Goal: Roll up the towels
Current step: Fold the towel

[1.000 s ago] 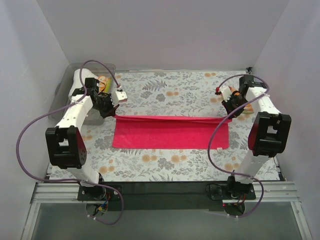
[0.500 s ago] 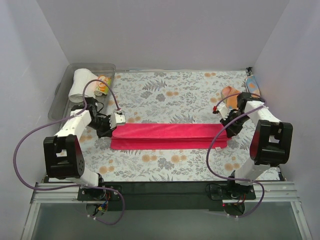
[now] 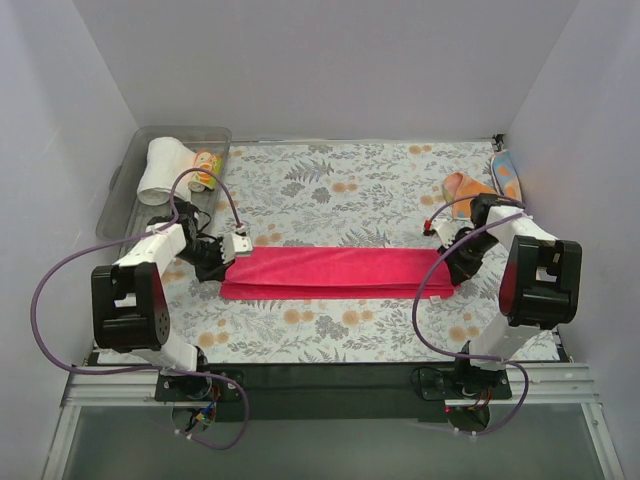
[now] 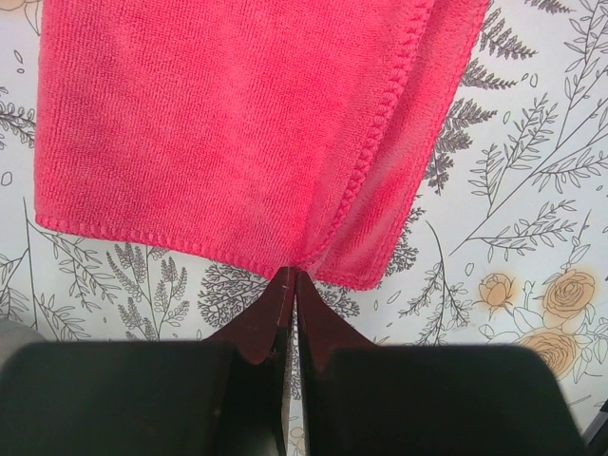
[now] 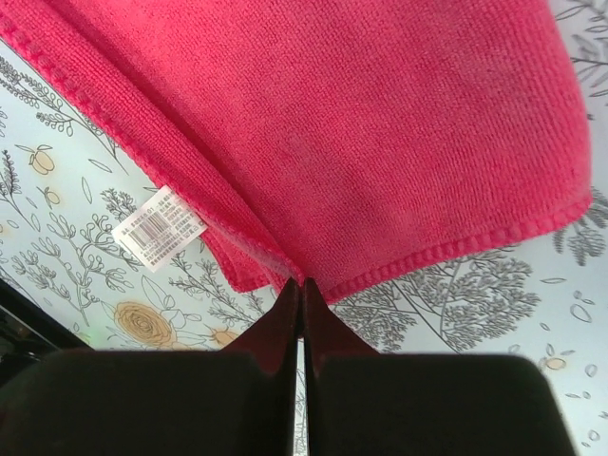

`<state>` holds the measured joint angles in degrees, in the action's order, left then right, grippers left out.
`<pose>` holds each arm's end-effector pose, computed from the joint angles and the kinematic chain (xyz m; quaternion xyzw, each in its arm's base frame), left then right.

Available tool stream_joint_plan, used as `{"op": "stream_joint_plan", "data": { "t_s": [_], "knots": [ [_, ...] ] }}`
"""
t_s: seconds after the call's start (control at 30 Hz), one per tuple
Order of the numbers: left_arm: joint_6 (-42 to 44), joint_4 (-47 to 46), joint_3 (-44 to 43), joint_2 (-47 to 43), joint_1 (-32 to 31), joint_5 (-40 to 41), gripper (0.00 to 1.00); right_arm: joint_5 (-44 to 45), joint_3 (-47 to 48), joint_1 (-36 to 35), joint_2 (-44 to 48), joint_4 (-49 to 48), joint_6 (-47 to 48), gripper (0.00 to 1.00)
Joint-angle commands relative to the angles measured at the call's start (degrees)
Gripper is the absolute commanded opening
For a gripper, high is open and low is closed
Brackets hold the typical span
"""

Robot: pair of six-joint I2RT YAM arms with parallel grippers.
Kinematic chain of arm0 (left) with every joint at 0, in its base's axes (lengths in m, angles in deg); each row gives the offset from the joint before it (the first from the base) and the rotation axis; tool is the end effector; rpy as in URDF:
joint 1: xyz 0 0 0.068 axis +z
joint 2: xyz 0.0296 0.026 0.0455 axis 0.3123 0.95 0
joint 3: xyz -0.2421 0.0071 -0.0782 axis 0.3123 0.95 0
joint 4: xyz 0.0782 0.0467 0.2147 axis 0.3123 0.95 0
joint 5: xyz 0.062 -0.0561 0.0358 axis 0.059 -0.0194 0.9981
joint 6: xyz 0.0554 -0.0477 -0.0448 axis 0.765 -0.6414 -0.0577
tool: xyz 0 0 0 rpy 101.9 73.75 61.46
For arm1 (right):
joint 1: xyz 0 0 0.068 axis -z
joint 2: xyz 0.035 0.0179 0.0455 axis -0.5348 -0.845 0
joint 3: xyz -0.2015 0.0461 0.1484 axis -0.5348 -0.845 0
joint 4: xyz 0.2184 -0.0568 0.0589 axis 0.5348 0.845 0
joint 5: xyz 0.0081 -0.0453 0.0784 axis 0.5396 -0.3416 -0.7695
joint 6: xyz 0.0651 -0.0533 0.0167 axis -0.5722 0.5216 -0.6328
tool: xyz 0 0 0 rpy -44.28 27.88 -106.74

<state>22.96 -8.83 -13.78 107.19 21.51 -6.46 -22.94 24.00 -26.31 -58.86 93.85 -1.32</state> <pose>0.2309 -0.0225 0.1455 0.3105 0.9187 -0.2204 0.1049 0.2594 -0.0076 0.1356 -0.4347 0.8908 0.1076 0.0772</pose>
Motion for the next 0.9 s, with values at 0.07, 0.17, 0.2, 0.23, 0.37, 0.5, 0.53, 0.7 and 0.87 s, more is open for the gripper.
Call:
{"op": "stream_joint_plan", "data": {
  "t_s": [0.07, 0.17, 0.2, 0.23, 0.37, 0.5, 0.53, 0.7, 0.87],
  "knots": [
    [0.75, -1.00, 0.82, -0.07, 0.38, 1.13, 0.00, -0.18, -2.10, -0.40, -0.10, 1.42, 3.44, 0.01],
    [1.10, -0.91, 1.52, 0.02, 0.38, 1.49, 0.00, -0.18, -2.46, -0.66, 0.07, 1.42, 3.44, 0.01],
    [1.19, -1.09, 1.70, -0.07, 0.29, 1.49, 0.00, -0.18, -2.54, -0.75, 0.07, 1.33, 3.44, 0.01],
    [1.19, -1.26, 1.88, 0.02, 0.29, 1.75, 0.00, -0.27, -2.63, -0.84, 0.33, 1.42, 3.44, 0.01],
    [0.23, -1.70, 1.79, 0.02, 0.38, 1.58, 0.00, -0.18, -2.63, -0.92, 1.04, 1.59, 3.61, 0.01],
    [0.05, -1.71, 1.18, 0.46, 0.38, 1.58, 0.00, -0.62, -1.58, -0.92, 1.39, 2.99, 3.61, 0.02],
    [0.22, -1.27, 1.18, 0.54, 0.29, 1.49, 0.00, -0.79, -1.23, -0.92, 1.30, 3.43, 4.05, 0.05],
    [2.68, 0.93, 1.18, -0.42, 0.38, 0.96, 0.00, -0.27, -2.28, -0.92, 3.06, 4.23, 5.81, 0.02],
    [3.48, 3.39, -0.93, -2.70, 0.29, 0.17, 0.00, 0.08, -1.93, -0.92, 3.59, 4.32, 5.46, 0.01]
  ]
}}
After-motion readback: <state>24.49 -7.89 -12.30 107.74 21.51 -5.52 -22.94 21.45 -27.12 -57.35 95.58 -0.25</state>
